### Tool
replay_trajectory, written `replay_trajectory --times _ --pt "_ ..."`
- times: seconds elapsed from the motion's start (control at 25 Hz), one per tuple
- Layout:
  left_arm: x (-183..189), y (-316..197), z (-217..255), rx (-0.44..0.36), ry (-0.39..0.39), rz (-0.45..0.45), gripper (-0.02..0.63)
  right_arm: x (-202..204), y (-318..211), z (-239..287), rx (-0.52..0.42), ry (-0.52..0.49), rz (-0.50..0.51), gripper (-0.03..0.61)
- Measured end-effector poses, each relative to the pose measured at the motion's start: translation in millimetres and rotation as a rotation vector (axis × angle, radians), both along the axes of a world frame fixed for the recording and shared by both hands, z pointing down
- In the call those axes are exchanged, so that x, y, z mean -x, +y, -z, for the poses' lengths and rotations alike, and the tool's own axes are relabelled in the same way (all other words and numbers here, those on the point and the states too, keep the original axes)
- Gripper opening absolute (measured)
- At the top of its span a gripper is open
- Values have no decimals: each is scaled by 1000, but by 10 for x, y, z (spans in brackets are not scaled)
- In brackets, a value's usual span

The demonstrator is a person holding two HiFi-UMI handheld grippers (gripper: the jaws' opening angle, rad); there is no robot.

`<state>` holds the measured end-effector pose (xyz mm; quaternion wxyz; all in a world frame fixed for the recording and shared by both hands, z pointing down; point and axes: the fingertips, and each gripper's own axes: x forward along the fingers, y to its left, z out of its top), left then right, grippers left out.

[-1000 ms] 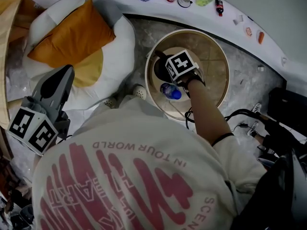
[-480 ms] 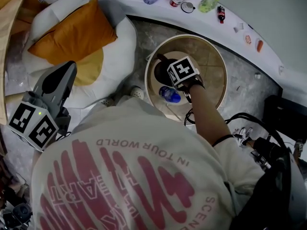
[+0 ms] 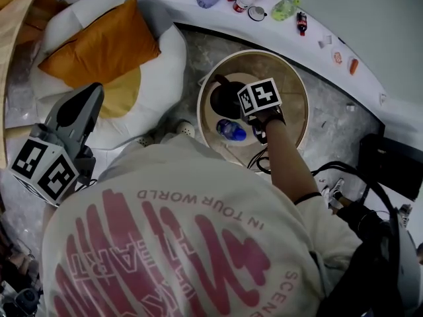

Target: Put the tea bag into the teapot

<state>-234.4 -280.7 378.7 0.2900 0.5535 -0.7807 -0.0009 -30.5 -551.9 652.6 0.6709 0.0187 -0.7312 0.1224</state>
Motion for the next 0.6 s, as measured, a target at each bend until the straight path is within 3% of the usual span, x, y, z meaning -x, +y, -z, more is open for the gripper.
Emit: replay_trajectory --times 0.28,0.6 --pt "-41 -36 33 -19 8 -19 20 5 -50 248 18 -80 -82 152" --pt "-138 -117 55 -42 0 -98 20 8 0 653 17 -238 -173 72"
